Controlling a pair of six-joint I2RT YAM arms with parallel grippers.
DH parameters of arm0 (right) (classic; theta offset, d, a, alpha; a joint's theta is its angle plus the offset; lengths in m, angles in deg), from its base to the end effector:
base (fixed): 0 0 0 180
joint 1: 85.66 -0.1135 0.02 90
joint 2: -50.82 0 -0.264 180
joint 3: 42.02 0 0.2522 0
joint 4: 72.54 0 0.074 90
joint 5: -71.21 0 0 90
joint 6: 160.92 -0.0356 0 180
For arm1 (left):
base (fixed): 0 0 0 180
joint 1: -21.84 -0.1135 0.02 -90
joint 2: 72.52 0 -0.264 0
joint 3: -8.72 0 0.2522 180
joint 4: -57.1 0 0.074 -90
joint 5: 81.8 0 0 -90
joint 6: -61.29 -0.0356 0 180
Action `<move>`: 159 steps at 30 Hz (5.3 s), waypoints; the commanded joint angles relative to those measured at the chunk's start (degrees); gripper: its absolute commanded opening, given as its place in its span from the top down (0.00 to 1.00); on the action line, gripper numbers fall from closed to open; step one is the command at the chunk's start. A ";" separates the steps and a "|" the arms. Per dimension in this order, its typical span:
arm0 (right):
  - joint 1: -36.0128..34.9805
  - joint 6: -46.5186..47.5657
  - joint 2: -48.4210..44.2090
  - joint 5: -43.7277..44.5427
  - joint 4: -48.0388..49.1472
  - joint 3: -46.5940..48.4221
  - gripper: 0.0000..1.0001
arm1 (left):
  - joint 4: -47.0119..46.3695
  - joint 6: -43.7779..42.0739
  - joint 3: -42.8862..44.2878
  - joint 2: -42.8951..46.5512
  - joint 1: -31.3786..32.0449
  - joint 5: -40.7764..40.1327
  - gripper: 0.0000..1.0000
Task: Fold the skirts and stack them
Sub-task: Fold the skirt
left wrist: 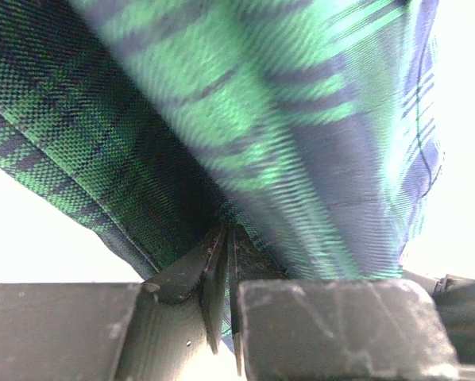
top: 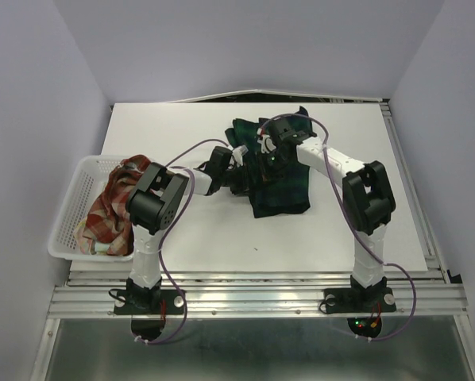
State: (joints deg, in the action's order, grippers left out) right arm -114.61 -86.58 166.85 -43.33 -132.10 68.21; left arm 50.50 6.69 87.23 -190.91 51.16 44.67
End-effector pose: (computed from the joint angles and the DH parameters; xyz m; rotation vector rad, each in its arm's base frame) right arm 0.3701 0.2216 0.2285 -0.4560 2.7649 0.7952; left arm 0.3601 -0.2265 0.1277 0.2859 2.3134 -1.3017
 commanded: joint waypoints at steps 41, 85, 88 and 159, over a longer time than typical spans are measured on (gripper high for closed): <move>3.11 -15.88 0.34 -14.66 24.25 -7.96 0.99 | 10.69 -9.21 -3.93 1.93 -5.50 5.28 1.00; 9.69 5.45 -6.69 -13.95 8.73 -3.65 0.41 | -4.68 -0.51 -7.71 13.71 0.03 10.73 0.83; 10.22 9.59 -7.83 -17.37 4.32 -8.91 0.44 | -5.48 0.02 -7.36 12.31 0.82 9.94 0.83; 17.70 19.26 10.97 -21.08 9.06 -8.66 0.41 | 17.83 -77.85 -3.83 12.93 35.54 -50.08 0.29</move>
State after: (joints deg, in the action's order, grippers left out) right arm -96.58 -69.36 175.18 -67.41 -125.02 60.77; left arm 72.40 -69.63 83.87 -176.20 85.78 -0.70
